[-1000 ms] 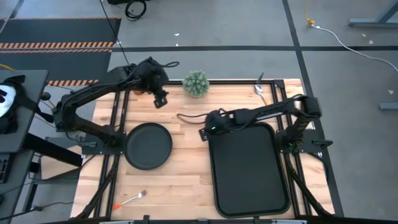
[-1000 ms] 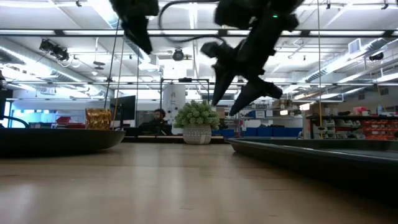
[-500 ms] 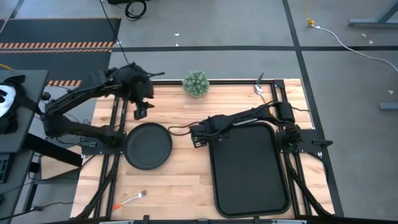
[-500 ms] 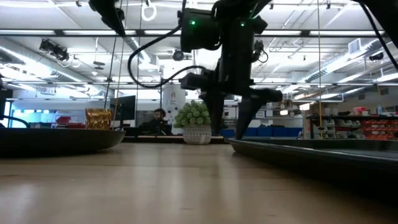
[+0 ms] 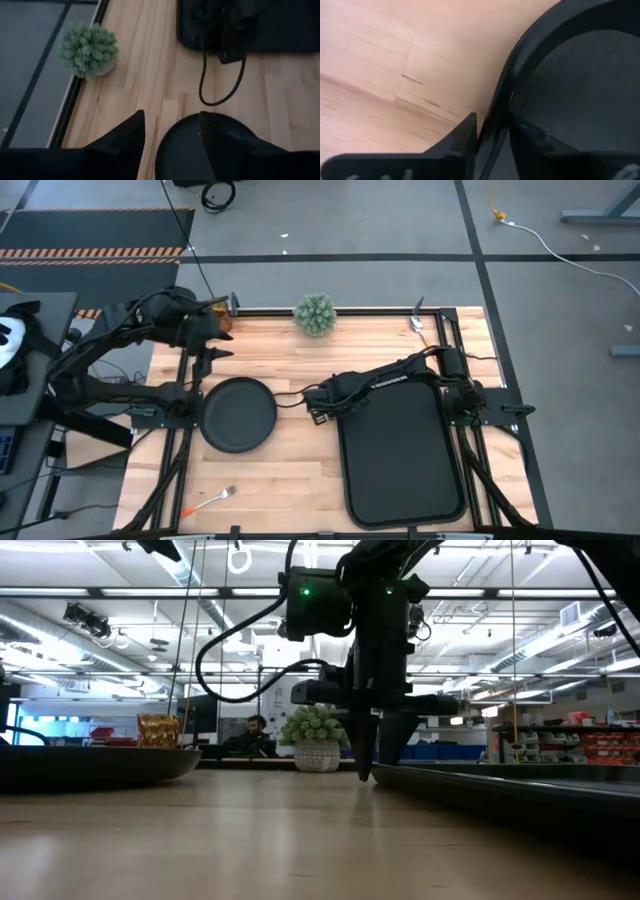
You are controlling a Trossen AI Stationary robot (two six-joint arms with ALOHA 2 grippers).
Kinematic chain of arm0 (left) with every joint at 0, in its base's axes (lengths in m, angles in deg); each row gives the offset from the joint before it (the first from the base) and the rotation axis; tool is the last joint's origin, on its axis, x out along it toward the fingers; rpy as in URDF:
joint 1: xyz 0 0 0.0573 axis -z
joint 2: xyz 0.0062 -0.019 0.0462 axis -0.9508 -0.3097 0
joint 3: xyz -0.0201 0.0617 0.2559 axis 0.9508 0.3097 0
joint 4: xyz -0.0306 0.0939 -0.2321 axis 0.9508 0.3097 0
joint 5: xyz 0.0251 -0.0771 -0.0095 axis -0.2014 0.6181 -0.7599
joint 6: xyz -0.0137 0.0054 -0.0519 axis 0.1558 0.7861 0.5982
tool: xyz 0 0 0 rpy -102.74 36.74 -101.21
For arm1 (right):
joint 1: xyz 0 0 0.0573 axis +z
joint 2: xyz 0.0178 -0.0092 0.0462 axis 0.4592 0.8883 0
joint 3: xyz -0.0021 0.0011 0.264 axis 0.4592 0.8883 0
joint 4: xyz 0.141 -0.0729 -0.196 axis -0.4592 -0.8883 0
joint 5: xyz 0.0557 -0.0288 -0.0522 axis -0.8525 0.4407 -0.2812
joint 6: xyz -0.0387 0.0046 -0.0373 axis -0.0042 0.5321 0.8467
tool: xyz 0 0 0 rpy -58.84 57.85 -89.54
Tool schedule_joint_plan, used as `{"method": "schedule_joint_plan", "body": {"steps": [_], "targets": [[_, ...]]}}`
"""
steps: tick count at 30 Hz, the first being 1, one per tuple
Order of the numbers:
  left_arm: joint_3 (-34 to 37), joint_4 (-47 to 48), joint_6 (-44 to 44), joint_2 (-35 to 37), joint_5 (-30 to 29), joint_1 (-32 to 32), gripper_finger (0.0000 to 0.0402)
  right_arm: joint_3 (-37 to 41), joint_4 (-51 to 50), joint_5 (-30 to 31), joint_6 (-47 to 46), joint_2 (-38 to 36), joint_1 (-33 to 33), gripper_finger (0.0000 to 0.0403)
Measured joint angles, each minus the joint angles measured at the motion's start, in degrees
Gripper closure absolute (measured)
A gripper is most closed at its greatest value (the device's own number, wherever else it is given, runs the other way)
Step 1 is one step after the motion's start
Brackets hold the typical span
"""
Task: Pick and place plate/cup/fork/spoon on tray
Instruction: Prepare the black serving tray
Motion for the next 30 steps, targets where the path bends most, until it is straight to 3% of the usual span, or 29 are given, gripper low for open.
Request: {"method": "schedule_joint_plan", "body": {"steps": [8,14,23,26,30], "targets": [[0.0,-2.9,0.2,2.2,0.0,0.0,0.021,-1.9,2.1,6.2,8.4,0.3,0.8,0.0327],[0.0,-4.9,0.5,2.2,2.0,0.0,0.021,-9.2,4.6,10.3,27.4,0.2,3.1,0.033],[0.0,-7.7,0.2,2.8,4.0,0.0,0.021,-17.9,-2.6,4.2,71.9,0.3,6.9,0.0348],[0.0,-9.2,2.7,2.8,4.0,0.0,0.021,-18.2,-2.5,3.8,80.6,0.2,7.3,0.0363],[0.0,-11.0,7.4,2.8,4.0,0.7,0.021,-17.8,-0.8,0.5,85.0,0.5,7.3,0.0376]]}}
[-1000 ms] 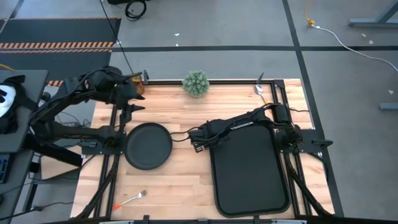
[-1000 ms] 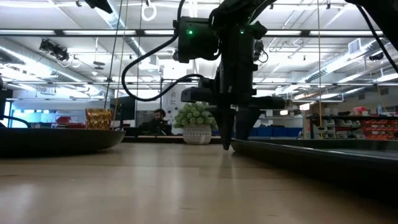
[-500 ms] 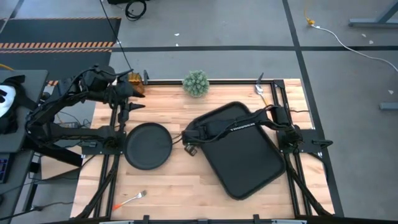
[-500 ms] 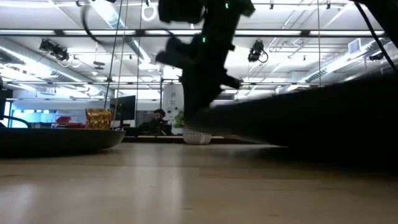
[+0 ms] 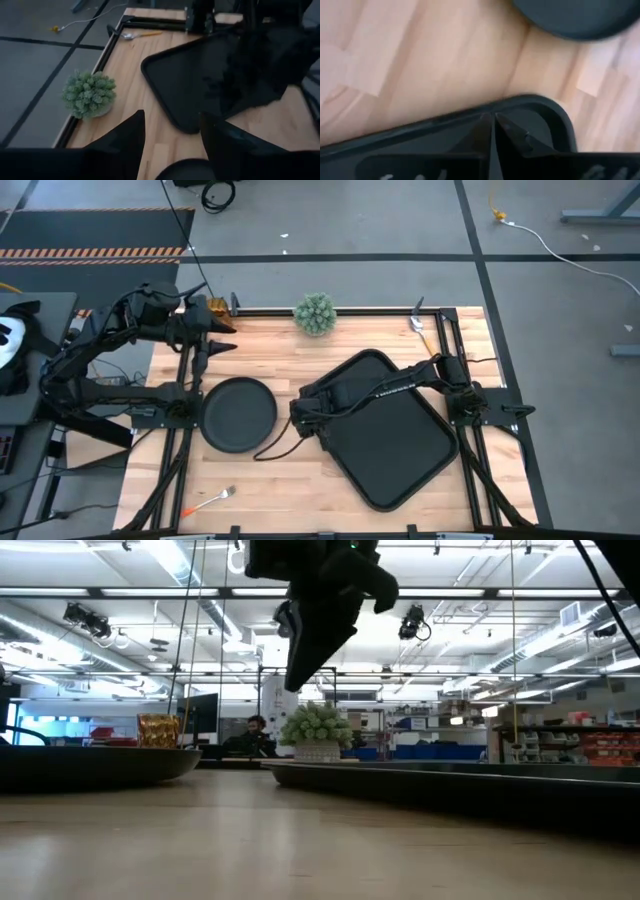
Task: Pick and place plate/cup/fork/spoon on tray
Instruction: Prepare the black serving tray
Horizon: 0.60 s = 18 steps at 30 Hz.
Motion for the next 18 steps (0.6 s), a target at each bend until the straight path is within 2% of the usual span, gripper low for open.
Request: {"method": "schedule_joint_plan", "body": {"steps": [4,9,15,18], "targets": [[0.0,-2.4,5.0,-0.3,0.0,1.1,0.021,1.5,2.4,-0.4,-2.1,0.2,0.0,0.0379],[0.0,-2.5,9.3,-0.3,-2.1,2.0,0.021,0.2,3.2,-1.7,-16.8,-0.3,-0.1,0.0368],[0.0,1.8,13.6,-0.1,-3.2,3.9,0.021,-0.1,4.5,-4.0,-35.8,-3.3,1.3,0.031],[1.4,3.0,13.9,0.3,-3.3,5.3,0.021,-0.1,3.1,-4.1,-40.4,-2.6,2.9,0.0269]]}}
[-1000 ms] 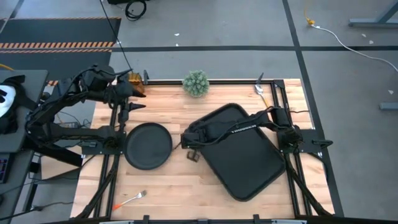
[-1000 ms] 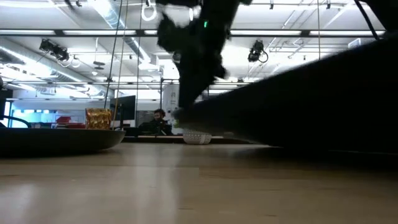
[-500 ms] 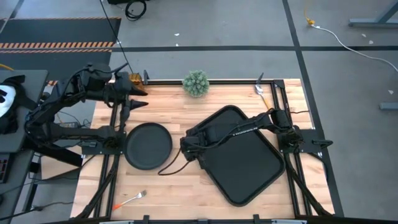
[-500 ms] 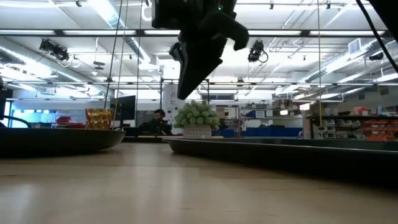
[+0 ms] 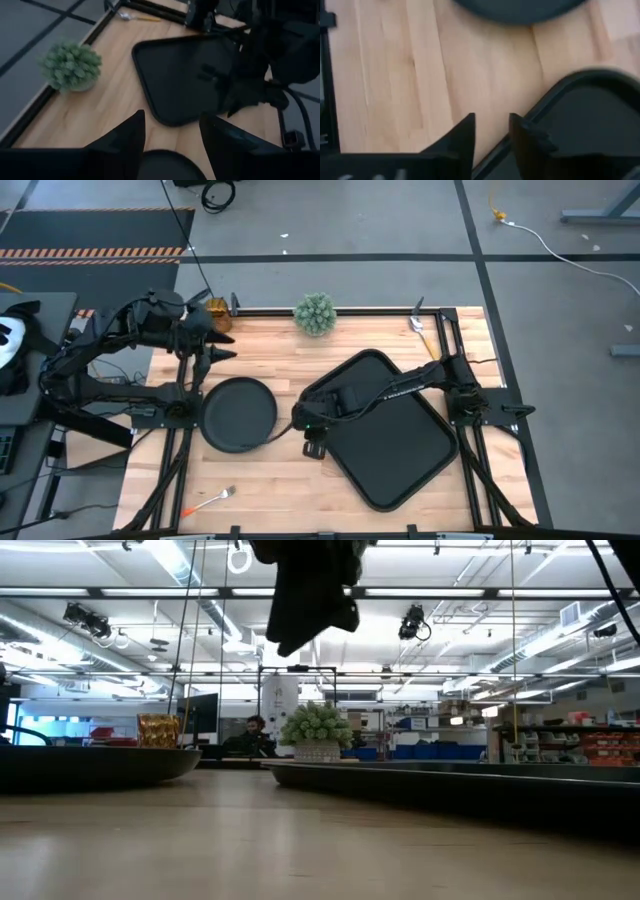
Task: Pick and place plate/cup/fork/spoon on tray
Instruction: Prepare the black serving tray
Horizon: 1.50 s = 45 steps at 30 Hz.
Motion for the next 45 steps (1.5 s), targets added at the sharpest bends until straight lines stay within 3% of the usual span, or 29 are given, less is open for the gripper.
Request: {"method": "schedule_joint_plan", "body": {"steps": [5,8,16,23,34,45], "targets": [[4.0,0.0,-0.1,0.2,0.2,1.6,0.021,0.0,-2.9,1.1,-5.9,2.0,3.0,0.0204],[6.2,0.2,-1.5,0.2,0.6,3.2,0.021,0.1,-7.8,2.4,-13.4,2.6,3.8,0.0186],[12.0,-3.9,-4.7,0.2,1.8,9.8,0.021,0.1,-18.9,-2.4,-30.4,9.2,5.1,0.0188],[13.5,-7.2,-4.9,0.2,4.7,16.3,0.021,0.0,-16.0,-5.7,-38.2,12.0,7.8,0.019],[13.4,-9.3,-3.9,0.3,4.6,18.7,0.021,-0.1,-9.9,-1.7,-44.9,5.0,8.8,0.019],[13.4,-10.1,-3.6,0.2,4.7,18.7,0.021,0.0,-7.3,-2.3,-40.8,13.1,10.0,0.0205]]}}
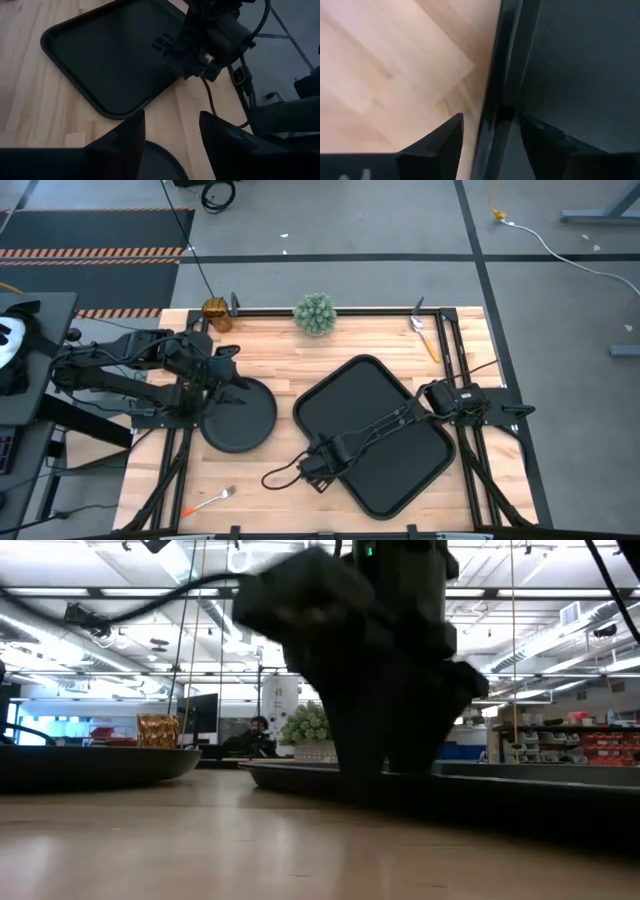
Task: Pick and place plate/cup/fork/spoon on tray
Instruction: Prepare the black serving tray
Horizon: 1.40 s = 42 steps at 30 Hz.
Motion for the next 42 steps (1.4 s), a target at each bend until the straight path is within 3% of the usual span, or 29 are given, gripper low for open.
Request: {"method": "schedule_joint_plan", "body": {"steps": [10,18,24,35,42], "targets": [[0.0,-0.1,-1.0,0.3,0.4,0.0,0.021,-0.3,-3.0,1.7,13.9,-0.1,-0.2,0.0336],[-0.1,-0.1,2.5,3.7,1.5,1.0,0.021,-5.8,-16.7,8.3,37.6,0.0,-1.8,0.0351],[-0.1,0.0,7.9,5.8,0.8,2.4,0.021,-8.0,-20.3,5.9,51.0,0.0,-1.3,0.0347],[-0.1,-0.4,14.0,5.8,-7.3,6.3,0.021,-8.0,-13.8,6.0,54.6,0.0,-0.4,0.0345],[-0.1,-0.4,22.1,5.4,-13.4,8.6,0.021,-8.0,-11.1,7.6,48.5,0.0,-2.5,0.0345]]}}
